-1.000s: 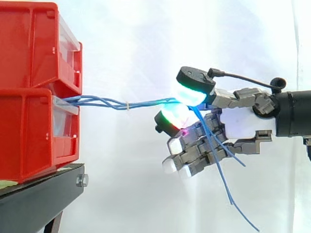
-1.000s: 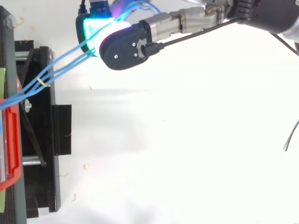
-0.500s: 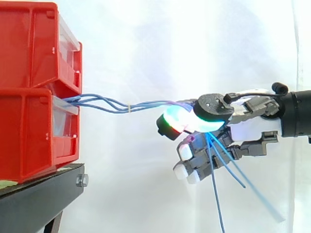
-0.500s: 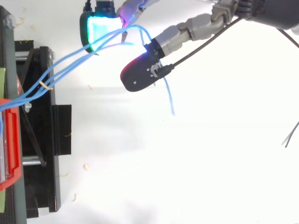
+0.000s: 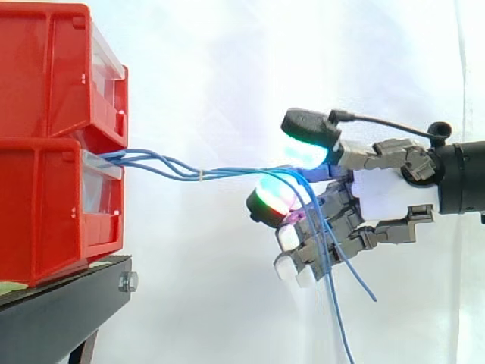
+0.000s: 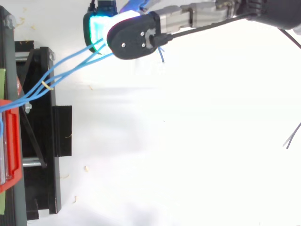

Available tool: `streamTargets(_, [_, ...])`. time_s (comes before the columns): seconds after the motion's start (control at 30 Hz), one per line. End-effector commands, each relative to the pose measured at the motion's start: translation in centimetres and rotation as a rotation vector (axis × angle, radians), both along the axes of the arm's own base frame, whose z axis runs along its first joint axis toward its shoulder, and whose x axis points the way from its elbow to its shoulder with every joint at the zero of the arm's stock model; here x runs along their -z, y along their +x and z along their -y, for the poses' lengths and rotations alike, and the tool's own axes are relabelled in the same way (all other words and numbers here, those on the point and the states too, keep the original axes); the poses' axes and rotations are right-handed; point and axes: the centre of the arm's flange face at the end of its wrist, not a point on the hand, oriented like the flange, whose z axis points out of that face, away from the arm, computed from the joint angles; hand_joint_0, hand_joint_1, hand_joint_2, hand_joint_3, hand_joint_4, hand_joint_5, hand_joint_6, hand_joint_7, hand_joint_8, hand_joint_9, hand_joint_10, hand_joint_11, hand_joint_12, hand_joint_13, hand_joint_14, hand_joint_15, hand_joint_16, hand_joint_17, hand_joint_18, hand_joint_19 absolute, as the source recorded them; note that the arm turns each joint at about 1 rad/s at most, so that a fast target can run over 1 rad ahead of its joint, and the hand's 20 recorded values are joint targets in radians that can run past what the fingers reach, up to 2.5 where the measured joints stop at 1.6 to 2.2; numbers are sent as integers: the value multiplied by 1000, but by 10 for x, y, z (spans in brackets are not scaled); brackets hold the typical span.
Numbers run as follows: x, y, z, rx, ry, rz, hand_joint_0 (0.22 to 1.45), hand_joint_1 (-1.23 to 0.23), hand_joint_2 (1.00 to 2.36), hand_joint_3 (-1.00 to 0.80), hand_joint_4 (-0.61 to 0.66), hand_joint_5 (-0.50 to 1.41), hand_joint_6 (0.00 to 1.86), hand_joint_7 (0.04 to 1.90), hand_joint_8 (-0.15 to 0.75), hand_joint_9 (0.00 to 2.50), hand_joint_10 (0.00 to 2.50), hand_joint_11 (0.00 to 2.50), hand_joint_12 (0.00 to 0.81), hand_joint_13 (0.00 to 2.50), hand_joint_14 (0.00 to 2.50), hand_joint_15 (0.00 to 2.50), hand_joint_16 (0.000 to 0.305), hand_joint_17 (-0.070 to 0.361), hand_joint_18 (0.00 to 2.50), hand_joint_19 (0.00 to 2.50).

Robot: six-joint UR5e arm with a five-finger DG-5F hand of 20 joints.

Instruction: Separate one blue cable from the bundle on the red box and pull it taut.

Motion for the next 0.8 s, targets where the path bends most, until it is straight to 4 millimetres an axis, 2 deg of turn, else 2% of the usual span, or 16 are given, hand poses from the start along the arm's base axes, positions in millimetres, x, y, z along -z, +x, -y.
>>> streamTargets(0.0, [0, 0, 0, 0, 0, -1, 528, -633, 1015, -323, -2, -130, 906, 1002, 195, 986, 16, 475, 321, 777, 18, 451, 41, 93, 568, 525])
streamTargets(0.1, [0, 0, -1, -2, 0, -1, 533, -651, 1016, -294, 5, -138, 915, 969, 198, 972, 16, 477, 319, 774, 18, 456, 42, 94, 565, 527])
streamTargets(0.33, [0, 2, -8, -8, 0, -1, 562, -654, 1011, -382, 26, -139, 920, 942, 194, 978, 17, 499, 314, 780, 18, 453, 42, 94, 575, 521])
streamTargets(0.77, [3, 0, -21, -30, 81, -17, 639, -789, 1021, -259, 5, -140, 937, 988, 188, 954, 18, 526, 310, 776, 18, 441, 41, 92, 605, 496])
